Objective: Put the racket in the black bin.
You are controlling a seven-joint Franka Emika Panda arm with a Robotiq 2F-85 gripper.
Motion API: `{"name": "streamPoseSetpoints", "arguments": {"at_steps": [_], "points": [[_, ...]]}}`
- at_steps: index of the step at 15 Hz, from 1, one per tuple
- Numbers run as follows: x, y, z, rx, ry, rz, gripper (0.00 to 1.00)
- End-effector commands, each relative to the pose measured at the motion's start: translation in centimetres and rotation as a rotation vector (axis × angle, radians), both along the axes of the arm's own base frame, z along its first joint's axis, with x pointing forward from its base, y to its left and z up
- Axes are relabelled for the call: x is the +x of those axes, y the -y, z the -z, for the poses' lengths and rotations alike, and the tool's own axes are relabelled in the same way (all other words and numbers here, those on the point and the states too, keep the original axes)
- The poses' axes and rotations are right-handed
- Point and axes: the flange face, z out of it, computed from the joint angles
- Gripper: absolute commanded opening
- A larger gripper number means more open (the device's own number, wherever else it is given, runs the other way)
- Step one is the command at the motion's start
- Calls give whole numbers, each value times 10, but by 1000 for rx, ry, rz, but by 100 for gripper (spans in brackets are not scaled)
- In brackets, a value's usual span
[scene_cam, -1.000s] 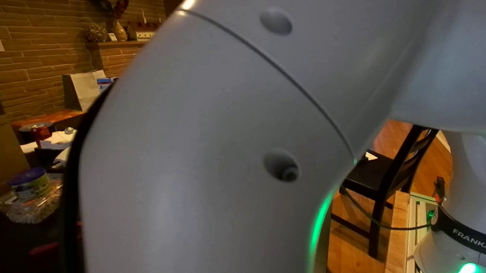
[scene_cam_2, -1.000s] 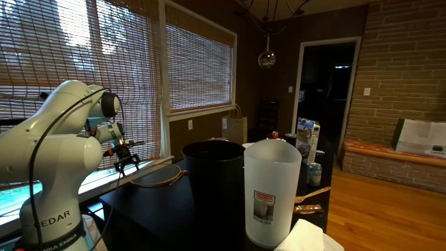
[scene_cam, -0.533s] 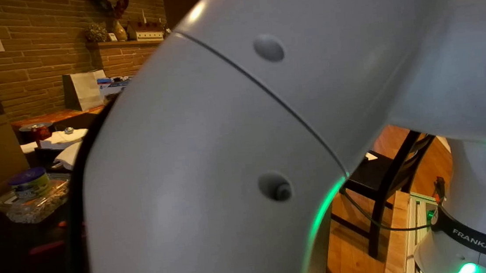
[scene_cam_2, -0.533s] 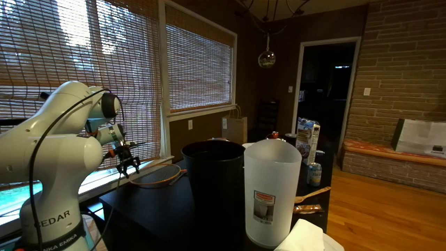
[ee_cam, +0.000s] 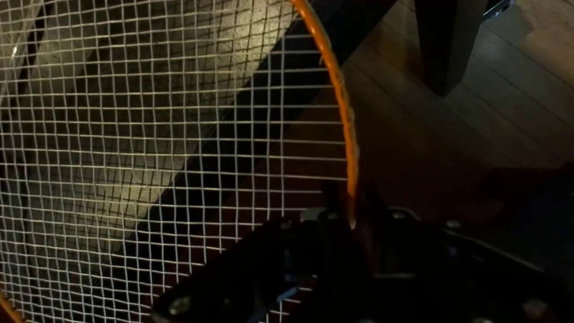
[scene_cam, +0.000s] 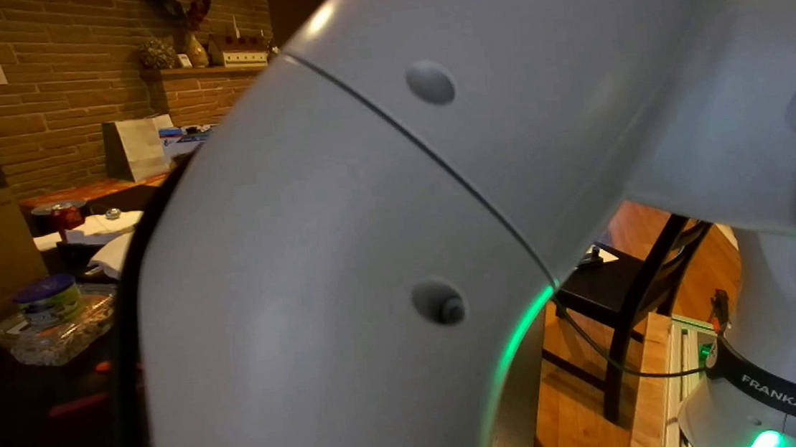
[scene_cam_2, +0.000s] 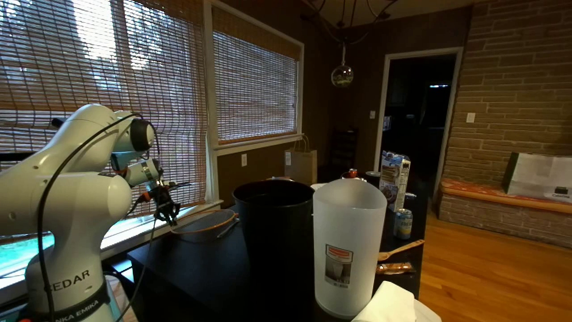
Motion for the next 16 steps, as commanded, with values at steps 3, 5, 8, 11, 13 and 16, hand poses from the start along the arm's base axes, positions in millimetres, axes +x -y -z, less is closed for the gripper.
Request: {"name": "streamPoseSetpoints", "arguments": {"at_steps": [3, 5, 8, 11, 13, 16], "points": [[6, 5, -6, -14, 17, -12, 9], [9, 7, -8, -11, 26, -1, 30], [12, 8, -11, -5, 37, 17, 54], [13, 9, -11, -3, 52, 10, 75], [11, 3, -11, -7, 66, -27, 89], [3, -2, -12, -21, 103, -97, 100]]}}
